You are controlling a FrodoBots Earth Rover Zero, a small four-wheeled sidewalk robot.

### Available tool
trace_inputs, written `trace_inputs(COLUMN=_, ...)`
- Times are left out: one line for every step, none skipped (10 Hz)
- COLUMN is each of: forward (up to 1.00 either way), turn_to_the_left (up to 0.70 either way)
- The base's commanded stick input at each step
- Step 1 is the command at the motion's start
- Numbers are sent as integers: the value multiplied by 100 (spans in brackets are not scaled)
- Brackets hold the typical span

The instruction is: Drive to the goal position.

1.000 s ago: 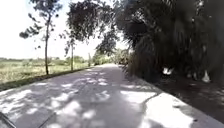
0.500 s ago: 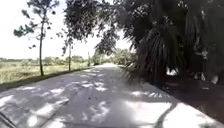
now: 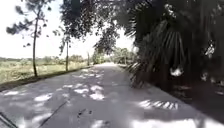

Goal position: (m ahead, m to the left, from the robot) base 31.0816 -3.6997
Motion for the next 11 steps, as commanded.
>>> trace_inputs(forward=84, turn_to_the_left=0)
trace_inputs(forward=84, turn_to_the_left=0)
trace_inputs(forward=84, turn_to_the_left=0)
trace_inputs(forward=84, turn_to_the_left=0)
trace_inputs(forward=84, turn_to_the_left=0)
trace_inputs(forward=84, turn_to_the_left=0)
trace_inputs(forward=84, turn_to_the_left=0)
trace_inputs(forward=84, turn_to_the_left=0)
trace_inputs(forward=84, turn_to_the_left=0)
trace_inputs(forward=84, turn_to_the_left=0)
trace_inputs(forward=84, turn_to_the_left=0)
